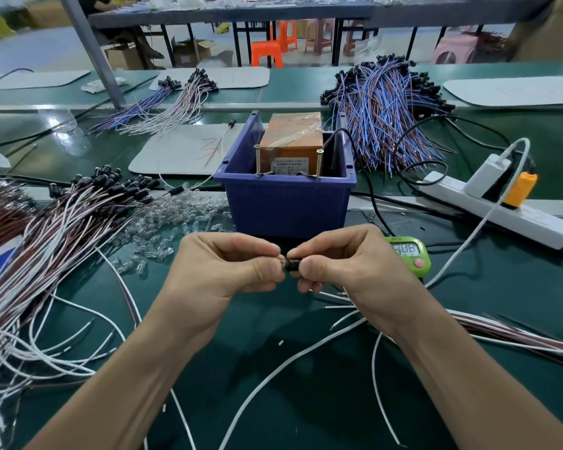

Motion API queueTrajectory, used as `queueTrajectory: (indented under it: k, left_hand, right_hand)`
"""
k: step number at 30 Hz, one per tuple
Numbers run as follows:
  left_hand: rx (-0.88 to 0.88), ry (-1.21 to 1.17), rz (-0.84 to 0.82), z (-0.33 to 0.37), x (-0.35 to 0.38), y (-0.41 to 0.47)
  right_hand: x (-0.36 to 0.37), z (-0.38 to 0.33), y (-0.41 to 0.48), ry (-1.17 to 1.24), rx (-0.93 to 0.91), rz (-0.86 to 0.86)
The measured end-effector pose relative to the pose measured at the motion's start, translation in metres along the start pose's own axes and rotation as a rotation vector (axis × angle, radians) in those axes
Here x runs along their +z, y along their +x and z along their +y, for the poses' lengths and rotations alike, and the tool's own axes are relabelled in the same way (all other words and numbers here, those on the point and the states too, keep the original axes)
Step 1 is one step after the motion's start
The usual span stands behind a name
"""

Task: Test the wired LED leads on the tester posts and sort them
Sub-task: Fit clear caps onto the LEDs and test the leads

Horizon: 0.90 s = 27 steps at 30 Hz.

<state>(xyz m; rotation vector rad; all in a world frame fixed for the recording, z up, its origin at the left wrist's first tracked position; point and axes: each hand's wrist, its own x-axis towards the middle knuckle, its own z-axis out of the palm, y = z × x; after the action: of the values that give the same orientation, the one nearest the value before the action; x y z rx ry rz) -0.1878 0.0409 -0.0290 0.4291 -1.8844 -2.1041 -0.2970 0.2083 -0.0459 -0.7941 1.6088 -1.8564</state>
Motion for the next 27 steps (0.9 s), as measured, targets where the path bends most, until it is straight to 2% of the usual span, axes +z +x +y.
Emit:
queueTrajectory:
  k: [10,18,27]
  left_hand:
    - [0.030,-0.005,0.051,0.0036,0.0033,-0.0018]
    - [0.007,-0.003,0.030,0.0018,0.0055,-0.0019]
    - [-0.001,-0.123,0.085,-0.0006,0.0093,-0.0015]
  right_hand:
    - [0.0025,-0.0026,-0.0016,-0.002,0.004,0.089]
    - [0.0027,-0.0037,-0.0019,-0.021,-0.011,0.090]
    - [0.0070,-0.0043,-0.0012,0.063,-0.004,0.077]
